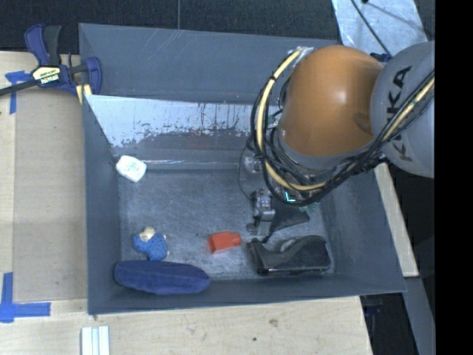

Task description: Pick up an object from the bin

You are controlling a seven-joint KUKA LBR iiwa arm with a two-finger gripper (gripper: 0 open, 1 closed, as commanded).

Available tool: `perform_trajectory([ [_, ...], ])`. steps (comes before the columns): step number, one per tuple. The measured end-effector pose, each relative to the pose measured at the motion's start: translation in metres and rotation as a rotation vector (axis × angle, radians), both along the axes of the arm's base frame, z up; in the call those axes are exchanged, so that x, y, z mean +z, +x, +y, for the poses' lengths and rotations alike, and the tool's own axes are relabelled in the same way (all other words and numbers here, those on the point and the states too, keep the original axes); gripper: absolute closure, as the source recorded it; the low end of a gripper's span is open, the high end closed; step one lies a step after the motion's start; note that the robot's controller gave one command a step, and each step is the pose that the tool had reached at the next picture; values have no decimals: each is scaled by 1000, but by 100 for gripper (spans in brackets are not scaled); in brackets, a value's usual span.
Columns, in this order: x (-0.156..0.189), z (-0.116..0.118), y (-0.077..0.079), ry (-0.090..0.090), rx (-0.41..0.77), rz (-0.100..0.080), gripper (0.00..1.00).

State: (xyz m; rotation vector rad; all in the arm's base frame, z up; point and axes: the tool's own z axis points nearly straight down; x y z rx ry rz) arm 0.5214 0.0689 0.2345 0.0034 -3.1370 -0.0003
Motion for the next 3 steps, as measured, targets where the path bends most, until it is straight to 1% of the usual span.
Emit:
perform_trajectory([
  [1, -166, -6, -27, 1, 295, 0, 0],
  [2, -161, -6, -24, 1, 292, -12, 100],
  [3, -17, -17, -21, 0, 275, -17, 100],
])
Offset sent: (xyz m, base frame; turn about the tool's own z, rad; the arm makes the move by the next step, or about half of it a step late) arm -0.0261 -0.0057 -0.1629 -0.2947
